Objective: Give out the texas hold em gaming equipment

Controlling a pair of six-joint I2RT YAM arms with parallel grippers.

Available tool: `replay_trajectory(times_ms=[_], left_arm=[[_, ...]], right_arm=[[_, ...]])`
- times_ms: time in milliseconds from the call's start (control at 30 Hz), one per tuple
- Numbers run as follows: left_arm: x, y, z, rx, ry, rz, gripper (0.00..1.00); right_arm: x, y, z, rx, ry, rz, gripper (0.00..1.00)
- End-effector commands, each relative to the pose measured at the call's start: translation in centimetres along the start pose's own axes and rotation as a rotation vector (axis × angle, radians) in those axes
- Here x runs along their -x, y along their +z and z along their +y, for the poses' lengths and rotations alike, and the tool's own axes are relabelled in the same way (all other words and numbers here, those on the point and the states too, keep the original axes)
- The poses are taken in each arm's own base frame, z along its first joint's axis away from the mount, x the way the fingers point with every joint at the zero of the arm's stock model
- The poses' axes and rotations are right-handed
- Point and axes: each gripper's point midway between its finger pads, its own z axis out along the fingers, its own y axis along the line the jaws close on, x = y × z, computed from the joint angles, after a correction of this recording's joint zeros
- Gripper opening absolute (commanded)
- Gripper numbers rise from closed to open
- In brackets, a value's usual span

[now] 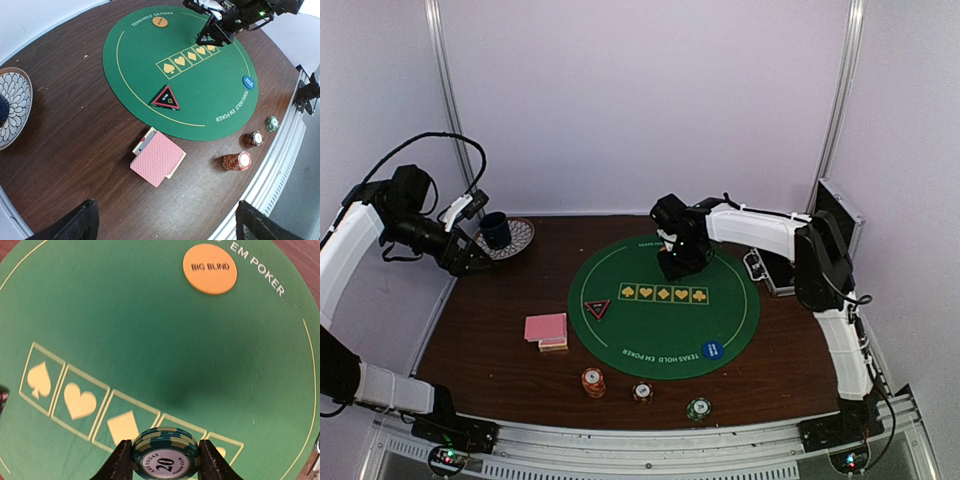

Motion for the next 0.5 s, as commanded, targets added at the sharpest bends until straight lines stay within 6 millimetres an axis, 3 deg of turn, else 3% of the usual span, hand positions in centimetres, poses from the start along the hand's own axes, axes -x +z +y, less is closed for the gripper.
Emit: replay_trajectory(times_ms=[0, 167, 467], left_arm=[[0.8, -0.5, -0.5, -0.003, 0.023, -0.032, 0.98], [1.2, -0.6, -0.5, -0.008, 0.028, -0.043, 0.98], [1.4, -0.5, -0.4, -0.011, 0.033, -0.044, 0.98]], right_arm=[[3.3, 0.1, -1.1, -0.016, 0.015, -0.058, 0.32], [4.7, 2.3, -2.0, -0.02, 0.048, -0.062, 0.33], [4.5, 5.1, -2.6, -0.027, 0.066, -0.026, 0.35]])
